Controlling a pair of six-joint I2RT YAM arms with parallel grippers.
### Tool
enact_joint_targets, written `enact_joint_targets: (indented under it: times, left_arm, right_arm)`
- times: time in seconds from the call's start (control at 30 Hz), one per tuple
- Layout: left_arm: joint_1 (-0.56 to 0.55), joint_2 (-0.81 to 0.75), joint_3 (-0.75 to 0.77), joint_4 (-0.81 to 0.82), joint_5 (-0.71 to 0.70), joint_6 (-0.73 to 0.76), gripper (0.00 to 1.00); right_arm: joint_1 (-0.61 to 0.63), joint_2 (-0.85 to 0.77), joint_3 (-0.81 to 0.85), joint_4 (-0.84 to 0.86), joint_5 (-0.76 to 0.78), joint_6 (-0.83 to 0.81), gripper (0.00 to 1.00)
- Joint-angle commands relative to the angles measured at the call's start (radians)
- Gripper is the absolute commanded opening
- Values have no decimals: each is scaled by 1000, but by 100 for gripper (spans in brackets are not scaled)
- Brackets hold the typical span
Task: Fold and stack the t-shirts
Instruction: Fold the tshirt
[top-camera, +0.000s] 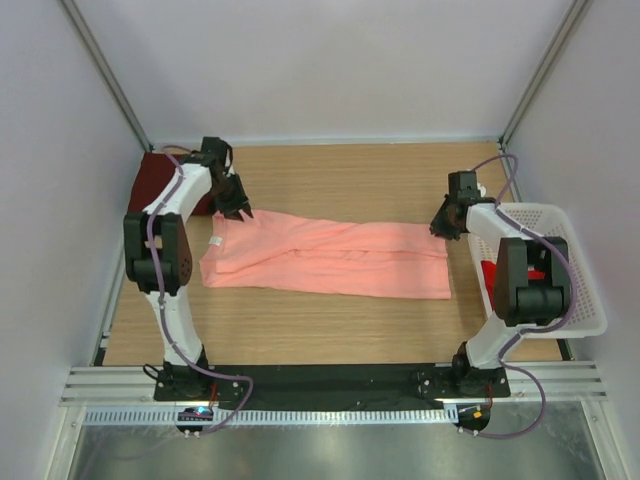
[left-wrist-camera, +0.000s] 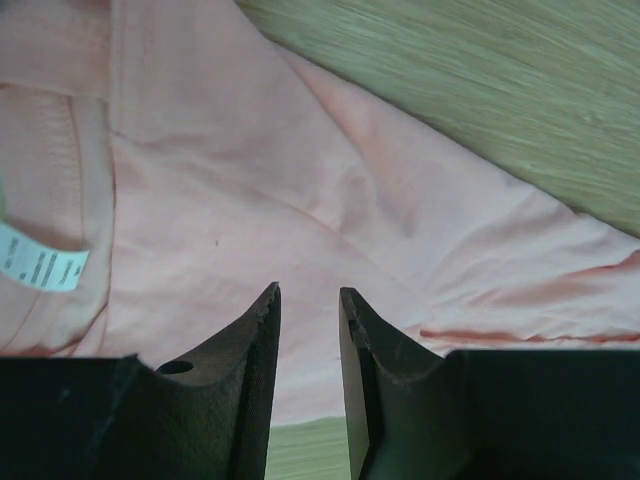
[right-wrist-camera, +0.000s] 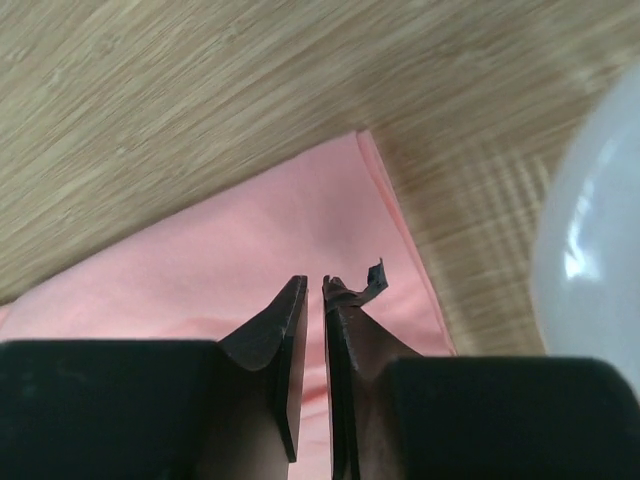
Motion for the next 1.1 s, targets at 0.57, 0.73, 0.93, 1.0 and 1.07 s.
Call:
enact_joint_targets:
  times: [0.57,0.73,0.93,1.0,1.07]
  left_arm:
    - [10,295,211,-74,-349,-123,30]
    - [9,240,222,-52,-232,-88,32]
    - [-2,109,246,-84,-155,-50,37]
    - [-8,66,233,-92,-155,-41,38]
    - [-13,40,202,-107,-156,-34,39]
  right_arm:
    - [0,126,64,141,229,-115,19]
    - [33,29,66,141,115,-142,22]
    - [84,-47,78,43,57,-99,22]
    - [90,-58,66,26,50,-74,22]
    - [90,-58,42,15,52,-63,22]
